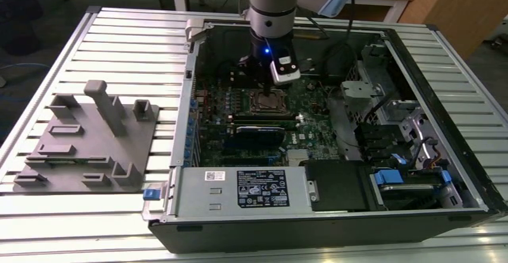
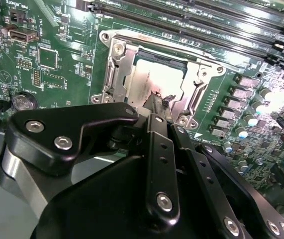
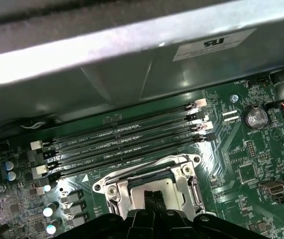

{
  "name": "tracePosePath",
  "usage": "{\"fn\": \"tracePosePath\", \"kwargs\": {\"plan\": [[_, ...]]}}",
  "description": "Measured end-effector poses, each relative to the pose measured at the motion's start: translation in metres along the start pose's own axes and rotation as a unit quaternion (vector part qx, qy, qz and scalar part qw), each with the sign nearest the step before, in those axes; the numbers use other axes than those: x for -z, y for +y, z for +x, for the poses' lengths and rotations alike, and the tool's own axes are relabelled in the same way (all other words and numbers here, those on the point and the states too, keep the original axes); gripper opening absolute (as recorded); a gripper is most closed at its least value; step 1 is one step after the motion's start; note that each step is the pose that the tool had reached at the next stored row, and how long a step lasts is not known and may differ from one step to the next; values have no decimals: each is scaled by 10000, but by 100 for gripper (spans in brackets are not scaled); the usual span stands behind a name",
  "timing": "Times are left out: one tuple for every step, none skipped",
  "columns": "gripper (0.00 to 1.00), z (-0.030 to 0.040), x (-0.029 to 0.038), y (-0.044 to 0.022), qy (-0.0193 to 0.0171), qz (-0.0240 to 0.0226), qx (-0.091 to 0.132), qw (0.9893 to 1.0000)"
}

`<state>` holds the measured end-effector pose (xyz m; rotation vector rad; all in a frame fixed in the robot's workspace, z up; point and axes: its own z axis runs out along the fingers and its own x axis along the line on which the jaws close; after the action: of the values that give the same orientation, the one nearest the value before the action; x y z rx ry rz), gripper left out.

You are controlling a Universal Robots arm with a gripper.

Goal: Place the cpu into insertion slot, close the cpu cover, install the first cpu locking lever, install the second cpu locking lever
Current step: 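Install the first cpu locking lever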

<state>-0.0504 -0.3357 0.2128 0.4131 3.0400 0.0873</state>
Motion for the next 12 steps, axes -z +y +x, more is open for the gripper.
{"fn": "tracePosePath", "kwargs": {"plan": [[10,-4,-2,1,1,-1,13,10000],[10,-6,-3,1,2,-2,27,10000],[10,-7,-3,-3,2,-3,37,10000],[10,-10,-3,-12,3,-3,42,10000],[10,-13,-2,-23,4,-3,47,10000],[10,-16,-2,-34,3,-4,52,10000],[10,-17,-2,-39,4,-4,54,10000],[10,-17,-2,-39,4,-4,56,10000],[10,-17,-2,-40,5,-5,60,10000],[10,-18,-1,-40,6,-8,66,10000],[10,-18,-2,-41,6,-10,73,10000],[10,-18,-2,-41,7,-11,82,10000]]}}
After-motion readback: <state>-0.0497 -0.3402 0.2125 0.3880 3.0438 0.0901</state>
